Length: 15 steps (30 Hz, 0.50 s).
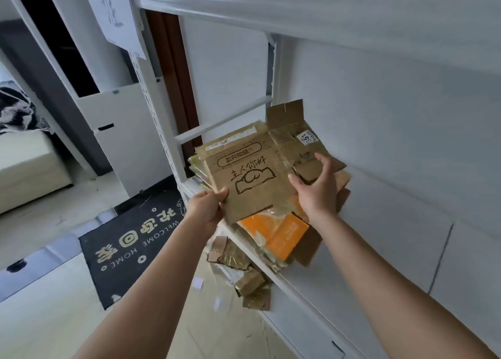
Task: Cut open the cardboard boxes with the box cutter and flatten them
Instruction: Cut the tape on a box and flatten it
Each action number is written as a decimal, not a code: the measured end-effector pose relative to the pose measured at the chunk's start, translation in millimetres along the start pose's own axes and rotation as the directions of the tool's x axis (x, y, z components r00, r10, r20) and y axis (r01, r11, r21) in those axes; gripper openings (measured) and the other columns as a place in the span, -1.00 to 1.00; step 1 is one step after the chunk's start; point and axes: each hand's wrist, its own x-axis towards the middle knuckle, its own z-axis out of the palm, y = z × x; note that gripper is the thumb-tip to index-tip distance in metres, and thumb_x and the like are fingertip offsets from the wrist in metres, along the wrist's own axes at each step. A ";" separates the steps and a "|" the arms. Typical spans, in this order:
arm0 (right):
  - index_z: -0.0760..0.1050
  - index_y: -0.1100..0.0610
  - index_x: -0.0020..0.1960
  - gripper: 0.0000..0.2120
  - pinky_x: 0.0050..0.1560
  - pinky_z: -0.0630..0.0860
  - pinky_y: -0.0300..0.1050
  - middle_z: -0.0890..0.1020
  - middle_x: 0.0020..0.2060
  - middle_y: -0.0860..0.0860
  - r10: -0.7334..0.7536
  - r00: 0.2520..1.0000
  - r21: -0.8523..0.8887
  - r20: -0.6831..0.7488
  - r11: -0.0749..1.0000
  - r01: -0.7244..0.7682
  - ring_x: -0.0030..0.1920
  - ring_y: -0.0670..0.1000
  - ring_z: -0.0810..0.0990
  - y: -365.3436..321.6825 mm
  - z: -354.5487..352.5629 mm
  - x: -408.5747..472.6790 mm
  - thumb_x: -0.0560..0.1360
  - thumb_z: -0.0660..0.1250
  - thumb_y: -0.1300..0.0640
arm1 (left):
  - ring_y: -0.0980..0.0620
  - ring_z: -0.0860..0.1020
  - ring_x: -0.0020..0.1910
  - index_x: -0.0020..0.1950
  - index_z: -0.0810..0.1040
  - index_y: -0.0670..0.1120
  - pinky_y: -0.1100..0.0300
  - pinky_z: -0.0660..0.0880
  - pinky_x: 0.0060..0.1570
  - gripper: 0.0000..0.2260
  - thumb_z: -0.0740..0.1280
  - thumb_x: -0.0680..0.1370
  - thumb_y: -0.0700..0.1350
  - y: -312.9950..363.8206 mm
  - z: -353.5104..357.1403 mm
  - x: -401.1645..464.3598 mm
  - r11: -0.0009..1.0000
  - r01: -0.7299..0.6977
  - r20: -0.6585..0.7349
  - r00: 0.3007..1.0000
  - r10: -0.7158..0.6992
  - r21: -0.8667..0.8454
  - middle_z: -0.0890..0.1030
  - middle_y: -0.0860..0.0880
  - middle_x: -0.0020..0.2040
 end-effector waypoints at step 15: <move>0.46 0.12 0.33 -0.57 0.29 0.38 -0.02 0.44 0.28 0.17 -0.018 0.989 -0.647 0.146 0.754 0.109 0.31 0.18 0.38 6.4 183.1 126.2 0.53 0.40 -0.03 | -0.05 0.64 -0.11 0.43 0.38 -0.07 0.05 0.65 -0.09 -0.40 0.52 0.45 -0.13 46.2 -26.5 190.0 0.747 -0.176 0.123 0.984 0.126 0.641 0.51 -0.10 0.20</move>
